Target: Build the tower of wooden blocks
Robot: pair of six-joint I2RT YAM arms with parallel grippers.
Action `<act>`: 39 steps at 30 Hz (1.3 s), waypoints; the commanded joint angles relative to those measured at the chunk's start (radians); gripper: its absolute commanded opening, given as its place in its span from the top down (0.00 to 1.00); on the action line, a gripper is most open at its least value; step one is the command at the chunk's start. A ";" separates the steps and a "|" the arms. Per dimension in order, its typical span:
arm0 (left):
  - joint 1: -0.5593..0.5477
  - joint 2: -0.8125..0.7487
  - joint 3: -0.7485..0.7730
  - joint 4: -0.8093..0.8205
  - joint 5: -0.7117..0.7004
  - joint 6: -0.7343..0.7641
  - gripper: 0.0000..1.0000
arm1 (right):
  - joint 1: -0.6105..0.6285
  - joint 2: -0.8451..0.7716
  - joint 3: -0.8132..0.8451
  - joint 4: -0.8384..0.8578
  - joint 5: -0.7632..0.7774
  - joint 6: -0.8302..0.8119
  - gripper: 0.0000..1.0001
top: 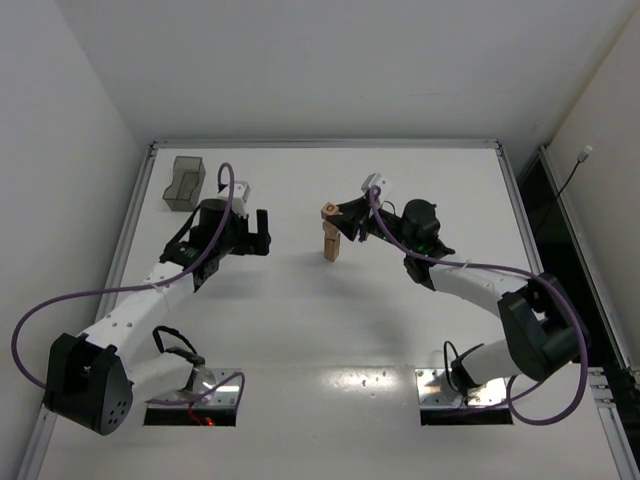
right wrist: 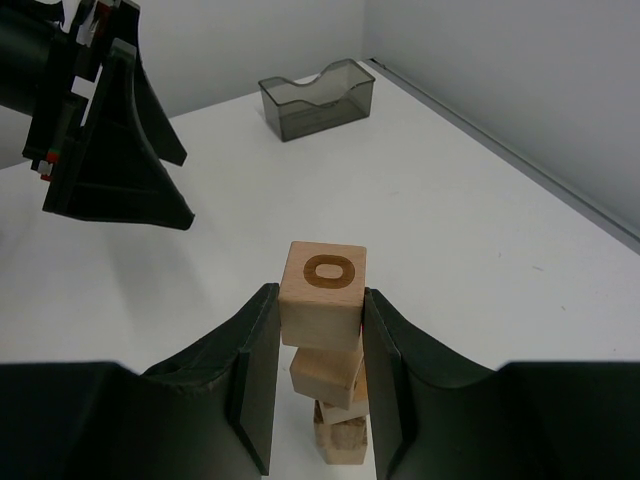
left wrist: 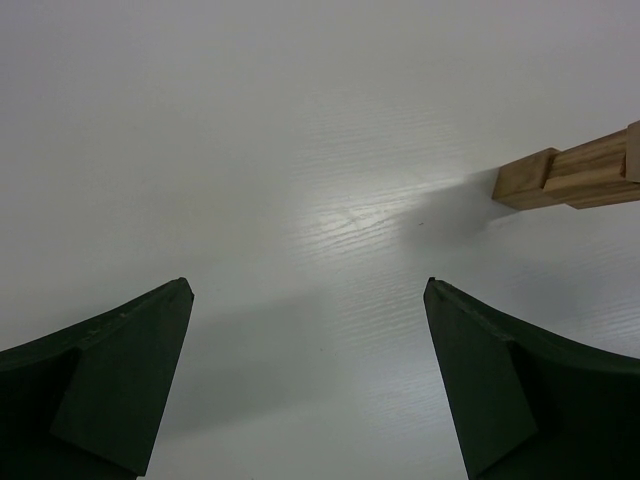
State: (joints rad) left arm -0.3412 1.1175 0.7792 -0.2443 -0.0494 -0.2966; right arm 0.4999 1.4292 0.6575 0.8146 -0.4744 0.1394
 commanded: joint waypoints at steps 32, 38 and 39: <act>-0.019 0.027 0.052 0.051 0.010 -0.006 0.00 | -0.012 0.011 -0.002 0.041 -0.010 0.011 1.00; -0.019 0.036 0.052 0.051 0.000 -0.006 0.00 | -0.012 0.020 -0.002 0.032 -0.010 0.011 1.00; -0.019 0.036 0.052 0.051 0.000 -0.006 0.00 | -0.012 0.020 -0.002 0.021 -0.010 0.002 1.00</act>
State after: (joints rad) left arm -0.3485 1.1484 0.7921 -0.2302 -0.0486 -0.2966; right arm 0.4931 1.4414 0.6537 0.7910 -0.4740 0.1398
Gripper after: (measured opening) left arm 0.996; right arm 0.303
